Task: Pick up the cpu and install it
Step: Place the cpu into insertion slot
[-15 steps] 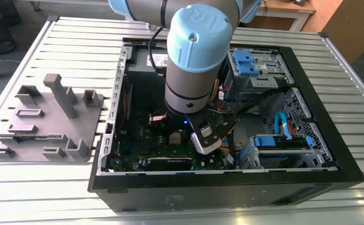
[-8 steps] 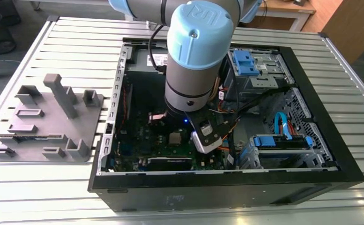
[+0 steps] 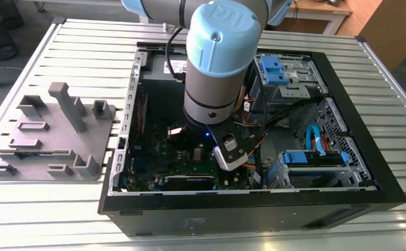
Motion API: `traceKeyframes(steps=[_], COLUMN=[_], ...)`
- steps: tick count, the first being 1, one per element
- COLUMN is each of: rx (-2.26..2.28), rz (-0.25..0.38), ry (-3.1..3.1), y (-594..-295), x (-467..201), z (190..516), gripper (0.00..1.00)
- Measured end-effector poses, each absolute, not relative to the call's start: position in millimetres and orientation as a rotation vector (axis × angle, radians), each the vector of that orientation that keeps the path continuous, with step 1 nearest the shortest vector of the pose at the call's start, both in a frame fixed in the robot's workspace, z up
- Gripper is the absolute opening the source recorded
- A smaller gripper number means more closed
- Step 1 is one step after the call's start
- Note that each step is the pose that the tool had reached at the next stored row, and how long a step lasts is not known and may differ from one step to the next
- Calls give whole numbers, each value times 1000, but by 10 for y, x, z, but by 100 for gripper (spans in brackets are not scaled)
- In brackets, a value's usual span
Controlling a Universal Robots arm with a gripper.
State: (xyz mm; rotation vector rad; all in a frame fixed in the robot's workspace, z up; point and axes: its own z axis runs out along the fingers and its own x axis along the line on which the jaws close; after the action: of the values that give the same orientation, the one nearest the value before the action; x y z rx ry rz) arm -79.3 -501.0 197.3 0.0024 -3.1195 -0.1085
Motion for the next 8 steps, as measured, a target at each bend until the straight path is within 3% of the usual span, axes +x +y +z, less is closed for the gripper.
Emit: traceKeyframes(steps=[4,5,7,8], rx=[2,2,2,2], rz=[-108,-108,-108,-109], ry=[-3120,-3120,-3120,-3120], y=[-5010,-5010,-5010,-5010], x=[-793,-793,-793,-793], z=[1977,1978,1980,1981], gripper=[23,23,11,11])
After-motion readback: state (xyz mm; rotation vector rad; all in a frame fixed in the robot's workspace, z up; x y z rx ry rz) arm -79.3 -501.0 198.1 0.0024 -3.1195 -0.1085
